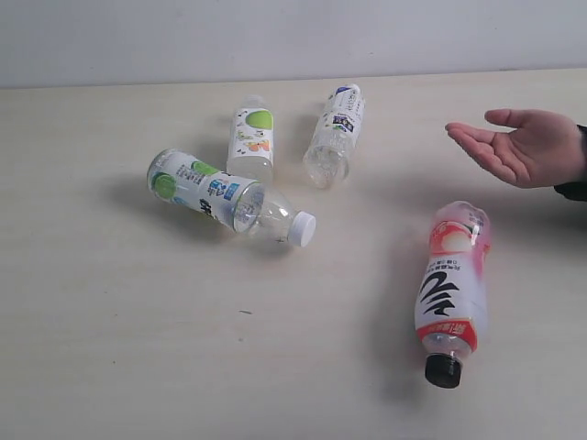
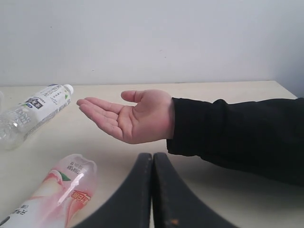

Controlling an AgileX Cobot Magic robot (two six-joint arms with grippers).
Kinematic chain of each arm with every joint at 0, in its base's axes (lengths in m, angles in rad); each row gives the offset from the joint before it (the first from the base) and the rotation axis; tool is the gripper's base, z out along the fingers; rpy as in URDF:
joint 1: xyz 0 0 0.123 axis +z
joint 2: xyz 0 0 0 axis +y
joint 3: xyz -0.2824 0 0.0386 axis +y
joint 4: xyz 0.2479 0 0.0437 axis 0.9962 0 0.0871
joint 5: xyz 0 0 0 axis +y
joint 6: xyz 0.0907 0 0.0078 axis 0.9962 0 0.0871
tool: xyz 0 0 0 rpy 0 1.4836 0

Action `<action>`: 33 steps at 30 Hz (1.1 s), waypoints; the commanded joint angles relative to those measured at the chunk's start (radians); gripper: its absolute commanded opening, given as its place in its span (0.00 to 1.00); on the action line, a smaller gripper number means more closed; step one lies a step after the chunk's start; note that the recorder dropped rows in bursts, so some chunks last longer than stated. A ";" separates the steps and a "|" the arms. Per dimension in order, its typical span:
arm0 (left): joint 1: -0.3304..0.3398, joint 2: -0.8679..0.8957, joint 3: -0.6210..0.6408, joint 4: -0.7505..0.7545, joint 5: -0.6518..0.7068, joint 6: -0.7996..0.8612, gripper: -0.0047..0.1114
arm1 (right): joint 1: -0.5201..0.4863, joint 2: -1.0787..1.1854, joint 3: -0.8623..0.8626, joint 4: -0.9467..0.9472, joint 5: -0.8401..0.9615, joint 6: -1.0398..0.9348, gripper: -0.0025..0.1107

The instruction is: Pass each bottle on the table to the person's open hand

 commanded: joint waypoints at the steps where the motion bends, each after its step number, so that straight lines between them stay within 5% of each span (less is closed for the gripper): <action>1: -0.093 0.263 -0.130 -0.278 0.221 0.311 0.04 | -0.005 -0.005 0.005 -0.005 -0.005 0.006 0.02; 14: -0.613 0.728 -0.431 -0.155 0.341 0.209 0.04 | -0.005 -0.005 0.005 -0.005 -0.005 0.006 0.02; 22: -0.798 0.883 -0.685 -0.151 0.491 0.195 0.05 | -0.005 -0.005 0.005 -0.005 -0.005 0.006 0.02; 33: -0.893 0.992 -0.859 -0.152 0.460 0.125 0.52 | -0.005 -0.005 0.005 -0.005 -0.005 0.006 0.02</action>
